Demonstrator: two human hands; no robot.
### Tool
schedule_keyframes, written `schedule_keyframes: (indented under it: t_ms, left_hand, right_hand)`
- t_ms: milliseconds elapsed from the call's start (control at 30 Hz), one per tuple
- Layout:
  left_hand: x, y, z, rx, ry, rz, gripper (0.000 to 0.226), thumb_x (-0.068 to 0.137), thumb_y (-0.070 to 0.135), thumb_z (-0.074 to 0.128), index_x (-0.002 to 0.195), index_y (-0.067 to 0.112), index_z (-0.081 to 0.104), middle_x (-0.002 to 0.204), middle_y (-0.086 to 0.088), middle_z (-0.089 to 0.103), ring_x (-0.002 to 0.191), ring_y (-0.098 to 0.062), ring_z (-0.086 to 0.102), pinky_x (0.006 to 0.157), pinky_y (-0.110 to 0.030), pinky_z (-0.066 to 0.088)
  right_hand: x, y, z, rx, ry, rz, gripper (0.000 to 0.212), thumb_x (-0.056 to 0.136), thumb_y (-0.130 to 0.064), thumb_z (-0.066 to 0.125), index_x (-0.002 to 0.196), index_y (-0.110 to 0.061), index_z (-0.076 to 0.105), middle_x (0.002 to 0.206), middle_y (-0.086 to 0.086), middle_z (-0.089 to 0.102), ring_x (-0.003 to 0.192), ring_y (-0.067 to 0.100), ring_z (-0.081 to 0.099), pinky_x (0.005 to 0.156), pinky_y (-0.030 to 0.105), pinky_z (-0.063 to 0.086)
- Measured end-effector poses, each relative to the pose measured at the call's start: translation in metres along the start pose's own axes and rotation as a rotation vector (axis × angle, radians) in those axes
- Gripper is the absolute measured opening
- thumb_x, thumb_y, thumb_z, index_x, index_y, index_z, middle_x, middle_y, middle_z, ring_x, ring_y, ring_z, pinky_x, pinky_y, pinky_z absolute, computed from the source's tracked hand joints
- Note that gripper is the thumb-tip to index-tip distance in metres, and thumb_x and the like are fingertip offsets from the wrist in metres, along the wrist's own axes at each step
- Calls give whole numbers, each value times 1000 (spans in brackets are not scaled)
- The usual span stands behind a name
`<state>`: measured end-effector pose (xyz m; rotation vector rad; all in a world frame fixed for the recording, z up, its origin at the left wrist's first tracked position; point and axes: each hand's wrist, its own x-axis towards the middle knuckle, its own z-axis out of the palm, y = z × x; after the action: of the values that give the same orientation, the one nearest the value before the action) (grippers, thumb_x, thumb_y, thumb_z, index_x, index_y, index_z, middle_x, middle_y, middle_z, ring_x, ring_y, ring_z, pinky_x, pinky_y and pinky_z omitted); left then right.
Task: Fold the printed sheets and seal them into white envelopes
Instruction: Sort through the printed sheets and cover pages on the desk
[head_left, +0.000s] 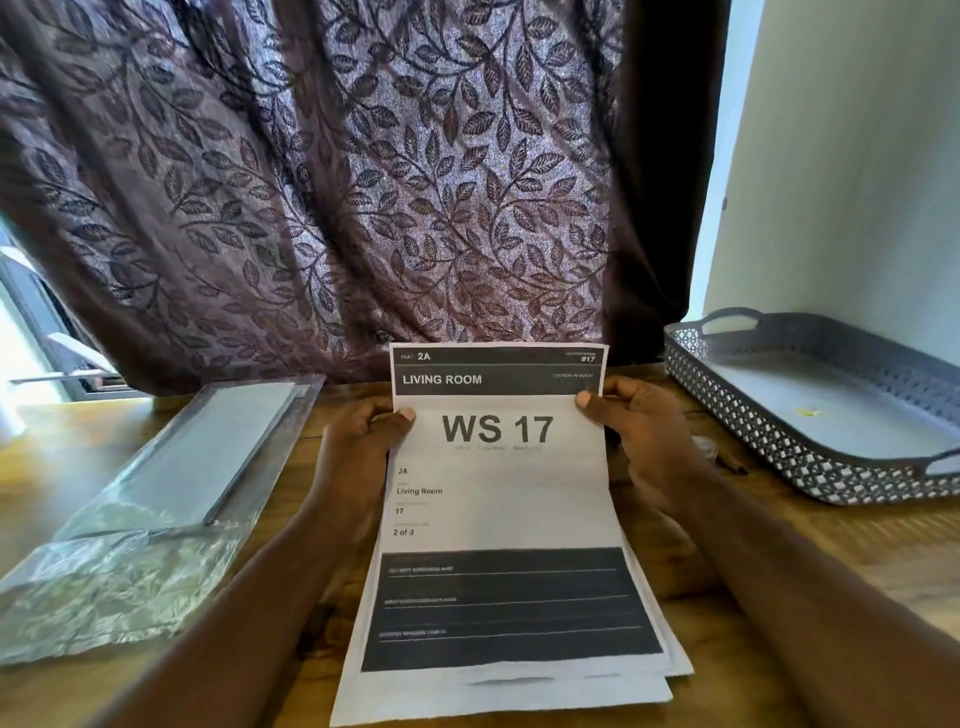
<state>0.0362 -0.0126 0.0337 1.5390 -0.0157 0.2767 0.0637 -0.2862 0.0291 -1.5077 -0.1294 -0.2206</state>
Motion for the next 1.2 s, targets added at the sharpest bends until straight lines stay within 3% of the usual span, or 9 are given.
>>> schedule_keyframes:
  t_ms: [167,400,567,700,767,900,1000,1133,1200]
  left_hand:
    - [5,0,-1,-82,-14,-9,14,98,11,59,111,10,64,101,-13,77,88,-37,74,78,-50,60]
    - [16,0,-8,-108,-90,45,12,97,12,60,108,11,64,109,-19,74,94,-42,72,83,-53,58]
    - [20,-1,-16,-94,-111,135,23,96,6,53,92,19,73,99,-10,74,84,-27,68,71,-37,56]
    - [24,-6,-19,-65,-138,130,22,85,24,56,85,17,77,94,-19,68,84,-38,55,69,-49,38]
    - [23,-6,-19,-59,-142,127,30,87,31,51,84,17,77,93,-24,68,81,-37,57,62,-41,41]
    - [22,-4,-15,86,-150,161,9,89,22,71,94,14,73,84,-8,76,74,-25,71,54,-26,54]
    - [24,-3,-14,256,-176,196,23,89,9,70,108,22,67,97,6,76,85,-13,75,61,-21,58]
    - [23,-5,-16,402,-155,252,15,87,19,74,88,34,72,92,16,76,84,-13,74,72,-34,62]
    - [24,-4,-16,497,-117,311,12,85,24,76,83,35,72,88,16,75,81,-11,72,73,-40,62]
  right_hand:
    - [1,-3,-3,135,-67,110,21,99,-5,57,116,-8,67,114,14,75,99,33,74,86,52,60]
    - [0,-2,-8,183,-181,174,24,101,-10,55,123,-7,65,118,19,72,109,41,70,100,63,48]
    - [3,-2,-8,181,-144,116,25,96,-9,55,112,0,72,120,30,67,117,62,53,109,72,32]
    - [-1,-3,-8,196,-127,111,46,96,-8,34,86,-3,79,97,19,75,89,37,62,86,47,50]
    - [-4,-5,-8,182,-134,103,45,100,-14,38,83,-7,79,89,14,76,80,28,66,74,40,54]
    - [-2,-1,-5,-94,-83,-45,14,92,-6,67,93,-14,78,98,8,78,98,29,73,89,48,59]
    - [-4,-3,2,-190,-75,-140,21,92,-5,67,106,-19,73,101,1,79,97,20,75,86,43,61]
    - [-5,-7,7,-269,-48,-221,21,91,-9,70,100,-28,72,97,-8,78,93,15,75,79,36,63]
    - [-5,-4,10,-411,48,-277,16,91,-14,73,102,-26,73,102,-7,76,94,15,73,81,42,63]
